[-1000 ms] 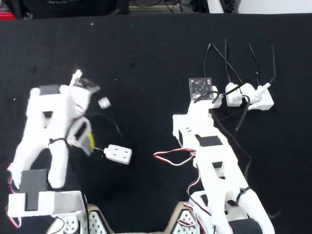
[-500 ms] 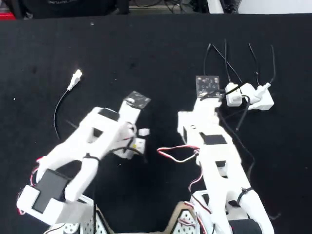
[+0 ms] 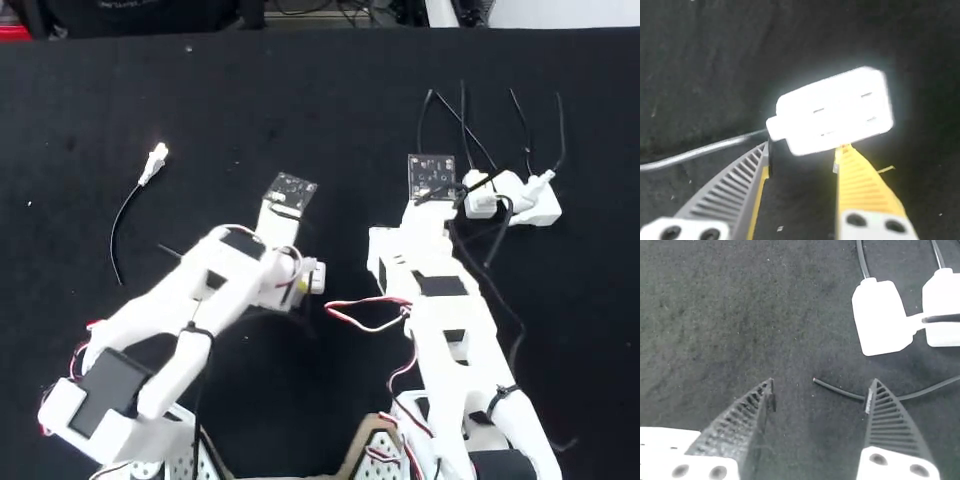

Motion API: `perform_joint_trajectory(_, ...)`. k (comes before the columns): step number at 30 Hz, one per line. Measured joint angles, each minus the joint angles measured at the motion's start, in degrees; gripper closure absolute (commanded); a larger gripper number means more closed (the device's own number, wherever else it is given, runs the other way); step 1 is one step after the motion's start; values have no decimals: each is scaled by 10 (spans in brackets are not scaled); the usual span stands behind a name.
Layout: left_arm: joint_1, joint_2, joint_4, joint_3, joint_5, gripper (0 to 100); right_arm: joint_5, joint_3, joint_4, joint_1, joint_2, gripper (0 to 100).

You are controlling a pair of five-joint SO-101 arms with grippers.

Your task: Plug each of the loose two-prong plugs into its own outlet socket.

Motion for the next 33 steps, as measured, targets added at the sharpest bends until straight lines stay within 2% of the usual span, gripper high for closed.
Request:
perform_joint_trajectory(4,-53,0,94,-63,0,783,0,0,0,0,0,723)
perform_joint_trajectory(8,-151,0,196,-171,0,783,0,0,0,0,0,723)
perform_joint_trajectory(11,-244,11,205,-252,-4,783,0,0,0,0,0,723)
perform_joint_trajectory(15,-340,78,171,-344,-109,787,0,0,0,0,0,723)
perform_joint_trajectory(18,-363,151,145,-393,-207,787,0,0,0,0,0,723)
perform_joint_trajectory(20,-368,200,123,-429,-236,785,0,0,0,0,0,723)
perform_joint_trajectory(24,-370,286,92,-506,-250,783,0,0,0,0,0,723)
perform_joint_trajectory(33,-383,474,90,-695,-251,783,0,0,0,0,0,723)
